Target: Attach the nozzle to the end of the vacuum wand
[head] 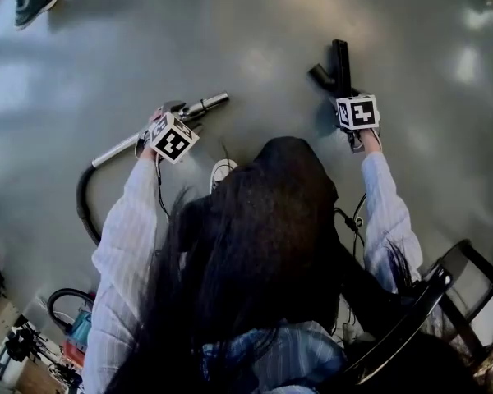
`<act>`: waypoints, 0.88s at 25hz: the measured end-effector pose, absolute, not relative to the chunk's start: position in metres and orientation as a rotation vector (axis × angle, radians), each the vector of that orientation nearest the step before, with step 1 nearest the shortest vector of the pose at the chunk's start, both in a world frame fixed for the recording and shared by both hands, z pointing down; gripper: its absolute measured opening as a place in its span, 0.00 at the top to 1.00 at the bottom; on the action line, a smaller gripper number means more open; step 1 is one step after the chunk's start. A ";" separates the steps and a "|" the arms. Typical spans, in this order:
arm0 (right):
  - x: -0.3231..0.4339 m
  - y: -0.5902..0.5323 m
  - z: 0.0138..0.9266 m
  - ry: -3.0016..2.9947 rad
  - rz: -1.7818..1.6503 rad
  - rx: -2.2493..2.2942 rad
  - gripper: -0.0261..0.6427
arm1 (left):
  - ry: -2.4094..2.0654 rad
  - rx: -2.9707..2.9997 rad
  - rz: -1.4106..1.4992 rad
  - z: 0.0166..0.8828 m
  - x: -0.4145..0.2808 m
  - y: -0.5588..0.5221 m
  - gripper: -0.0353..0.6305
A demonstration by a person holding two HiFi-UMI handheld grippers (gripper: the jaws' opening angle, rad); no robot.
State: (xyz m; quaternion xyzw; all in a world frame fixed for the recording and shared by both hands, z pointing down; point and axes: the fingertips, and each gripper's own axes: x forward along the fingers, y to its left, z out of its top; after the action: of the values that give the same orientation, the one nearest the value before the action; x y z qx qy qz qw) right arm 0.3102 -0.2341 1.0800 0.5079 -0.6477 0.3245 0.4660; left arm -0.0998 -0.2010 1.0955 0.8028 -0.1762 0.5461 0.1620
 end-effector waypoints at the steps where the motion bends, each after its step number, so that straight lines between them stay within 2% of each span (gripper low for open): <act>1: 0.310 -0.236 1.080 -1.573 0.799 1.240 0.54 | -0.497 2.278 1.568 1.098 -0.101 -0.199 0.53; 14: 0.310 -0.257 1.104 -1.507 0.802 1.183 0.56 | -0.512 2.258 1.591 1.126 -0.110 -0.214 0.53; 20: 0.247 -0.265 1.101 -1.658 0.562 0.995 0.57 | -0.478 2.262 1.582 1.134 -0.122 -0.208 0.55; 22: 0.221 -0.274 1.094 -1.719 0.485 0.924 0.57 | -0.480 2.275 1.576 1.131 -0.122 -0.209 0.59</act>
State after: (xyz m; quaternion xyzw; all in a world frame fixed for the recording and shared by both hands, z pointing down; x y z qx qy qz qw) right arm 0.2214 -0.2739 1.0943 0.3880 -0.7217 0.2036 0.5358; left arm -0.1223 -0.2094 1.1308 0.7989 -0.1684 0.5532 0.1656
